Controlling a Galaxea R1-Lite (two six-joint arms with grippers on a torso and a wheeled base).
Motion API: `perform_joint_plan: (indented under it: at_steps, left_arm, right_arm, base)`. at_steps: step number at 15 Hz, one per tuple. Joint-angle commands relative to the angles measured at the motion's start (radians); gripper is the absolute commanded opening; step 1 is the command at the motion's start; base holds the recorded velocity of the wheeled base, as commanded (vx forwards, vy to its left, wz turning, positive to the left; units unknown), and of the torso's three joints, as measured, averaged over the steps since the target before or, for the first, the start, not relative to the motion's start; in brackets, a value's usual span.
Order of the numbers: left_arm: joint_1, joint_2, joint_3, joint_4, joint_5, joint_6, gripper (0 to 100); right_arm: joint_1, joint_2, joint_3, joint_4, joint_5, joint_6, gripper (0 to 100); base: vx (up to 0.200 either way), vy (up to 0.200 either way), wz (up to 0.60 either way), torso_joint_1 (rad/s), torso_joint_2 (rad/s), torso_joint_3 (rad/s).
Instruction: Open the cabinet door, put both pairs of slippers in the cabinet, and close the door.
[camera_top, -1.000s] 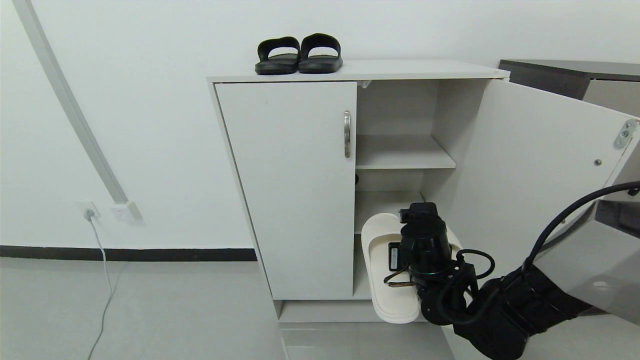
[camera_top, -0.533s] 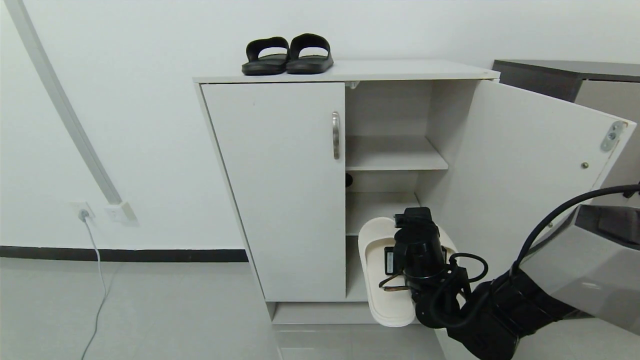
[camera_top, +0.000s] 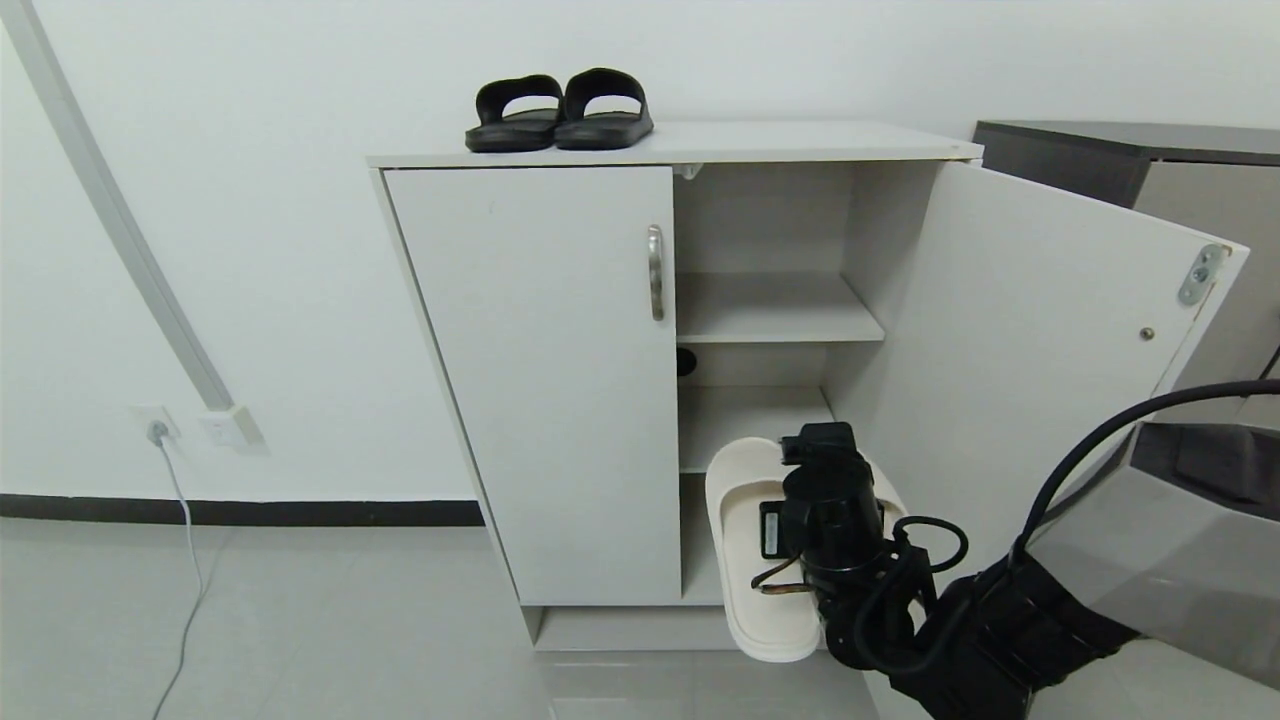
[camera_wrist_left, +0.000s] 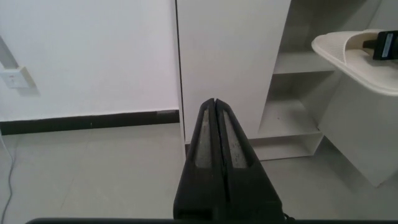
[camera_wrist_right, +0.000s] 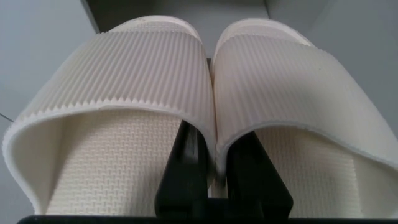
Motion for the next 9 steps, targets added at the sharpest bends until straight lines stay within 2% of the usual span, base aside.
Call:
perform_joint_plan:
  at_steps: [1, 9]
  left_arm:
    - [0.000, 0.002, 0.000, 0.000, 0.000, 0.000, 0]
    - [0.000, 0.002, 0.000, 0.000, 0.000, -0.003, 0]
  right_arm:
    - [-0.002, 0.005, 0.017, -0.001, 0.015, -0.001, 0]
    - [-0.010, -0.001, 0.049, -0.002, 0.030, -0.009, 0]
  base:
    - [0.000, 0.000, 0.00, 0.000, 0.00, 0.000]
    - [0.000, 0.000, 0.00, 0.000, 0.00, 0.000]
